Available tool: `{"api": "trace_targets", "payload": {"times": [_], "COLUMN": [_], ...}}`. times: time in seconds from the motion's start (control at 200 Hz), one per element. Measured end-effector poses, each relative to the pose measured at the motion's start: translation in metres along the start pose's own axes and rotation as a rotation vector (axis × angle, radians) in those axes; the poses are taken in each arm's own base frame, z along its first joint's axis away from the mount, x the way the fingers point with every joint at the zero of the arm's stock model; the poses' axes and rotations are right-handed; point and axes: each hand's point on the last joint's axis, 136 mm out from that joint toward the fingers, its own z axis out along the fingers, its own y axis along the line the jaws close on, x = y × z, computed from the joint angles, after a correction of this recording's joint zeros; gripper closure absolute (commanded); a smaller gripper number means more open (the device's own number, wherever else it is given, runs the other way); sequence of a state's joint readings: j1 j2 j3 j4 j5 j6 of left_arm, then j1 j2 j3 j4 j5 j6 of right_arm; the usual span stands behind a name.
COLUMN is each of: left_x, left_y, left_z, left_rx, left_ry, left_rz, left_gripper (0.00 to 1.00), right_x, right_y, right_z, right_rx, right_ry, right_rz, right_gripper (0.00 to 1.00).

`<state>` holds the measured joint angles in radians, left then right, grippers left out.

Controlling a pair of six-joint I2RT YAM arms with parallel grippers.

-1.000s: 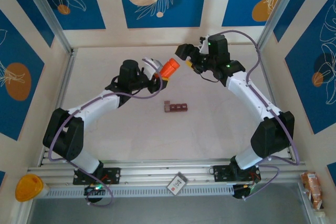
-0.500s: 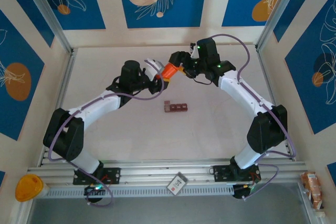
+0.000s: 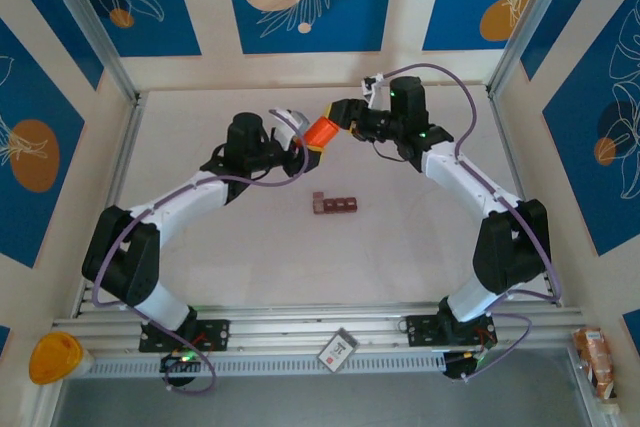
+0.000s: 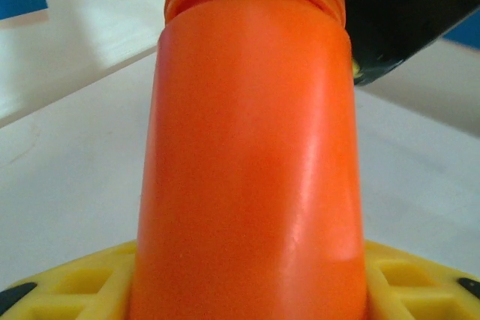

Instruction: Sort the pills into containers

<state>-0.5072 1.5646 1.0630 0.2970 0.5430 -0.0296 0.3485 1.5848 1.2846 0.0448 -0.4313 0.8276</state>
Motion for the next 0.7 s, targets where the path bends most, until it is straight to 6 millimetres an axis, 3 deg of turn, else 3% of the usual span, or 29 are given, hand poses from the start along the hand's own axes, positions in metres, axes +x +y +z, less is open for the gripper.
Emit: {"api": "trace_targets", "payload": {"times": [0.09, 0.16, 0.345, 0.7], "left_x": [-0.014, -0.022, -0.027, -0.008], "left_y": [-0.006, -0.011, -0.015, 0.0], "left_z": [-0.002, -0.003, -0.004, -0.001], "left_rx": [0.051, 0.084, 0.107, 0.007], "left_ry": [-0.051, -0.079, -0.099, -0.032], "left_rz": [-0.052, -0.066, -0.051, 0.025], "left_gripper": [1.0, 1.0, 1.0, 1.0], "right_x": [-0.007, -0.011, -0.021, -0.031], "right_y": [0.014, 0.023, 0.021, -0.002], "right_z": [-0.004, -0.006, -0.009, -0.036], "right_rx": [-0.08, -0.115, -0.071, 0.16], "right_ry": [-0.009, -0.021, -0.046, -0.144], "right_rz": [-0.059, -0.097, -0.085, 0.066], "right_gripper": [0.39, 0.21, 0.07, 0.06]}}
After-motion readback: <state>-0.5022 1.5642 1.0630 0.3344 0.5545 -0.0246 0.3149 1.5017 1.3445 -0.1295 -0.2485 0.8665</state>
